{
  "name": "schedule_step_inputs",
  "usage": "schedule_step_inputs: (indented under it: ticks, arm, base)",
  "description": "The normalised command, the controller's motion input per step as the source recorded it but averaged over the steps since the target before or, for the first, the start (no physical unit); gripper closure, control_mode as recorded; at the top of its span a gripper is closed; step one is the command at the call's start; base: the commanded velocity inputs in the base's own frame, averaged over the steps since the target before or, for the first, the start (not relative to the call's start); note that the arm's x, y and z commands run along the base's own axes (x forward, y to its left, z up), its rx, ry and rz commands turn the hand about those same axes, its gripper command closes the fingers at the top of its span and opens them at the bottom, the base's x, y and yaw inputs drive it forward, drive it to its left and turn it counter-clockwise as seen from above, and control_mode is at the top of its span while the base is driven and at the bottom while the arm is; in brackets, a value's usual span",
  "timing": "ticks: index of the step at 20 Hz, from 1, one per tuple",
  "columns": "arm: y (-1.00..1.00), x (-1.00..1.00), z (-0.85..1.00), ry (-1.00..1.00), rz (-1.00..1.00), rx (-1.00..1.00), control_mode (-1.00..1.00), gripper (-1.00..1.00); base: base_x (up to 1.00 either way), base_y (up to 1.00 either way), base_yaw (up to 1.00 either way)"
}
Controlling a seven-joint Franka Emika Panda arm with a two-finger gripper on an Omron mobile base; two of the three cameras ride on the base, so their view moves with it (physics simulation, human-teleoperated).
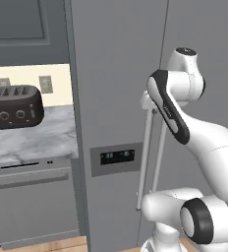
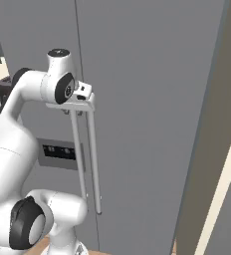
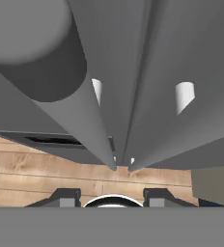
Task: There is a bowl on the dining counter. Grab a lemon wedge from the fridge and place it in the bowl. Then get the liquor bottle and glass cup from the cabinet and place them next to the bowl.
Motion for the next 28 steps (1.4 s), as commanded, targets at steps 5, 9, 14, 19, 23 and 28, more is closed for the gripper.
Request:
schedule_step_inputs:
  ticks: [5,9,14,19,23,28]
  arm:
    - [0.0,0.0,0.0,0.0,0.0,0.0,1.0,-1.0]
    - [0.0,0.0,0.0,0.0,0.0,0.0,1.0,-1.0]
    - [0.0,0.0,0.0,0.0,0.0,0.0,1.0,-1.0]
    - [0.0,0.0,0.0,0.0,0.0,0.0,1.0,-1.0]
    - [0.0,0.0,0.0,0.0,0.0,0.0,1.0,-1.0]
    - [0.0,0.0,0.0,0.0,0.0,0.0,1.0,-1.0]
  base:
    - [-0.03,0.0,0.0]
    - [-0.45,-0.06,-0.03]
    - [-0.53,-0.08,-0.08]
    - [-0.35,0.0,-0.12]
    - [-0.39,-0.07,-0.12]
    - [-0.22,-0.14,-0.02]
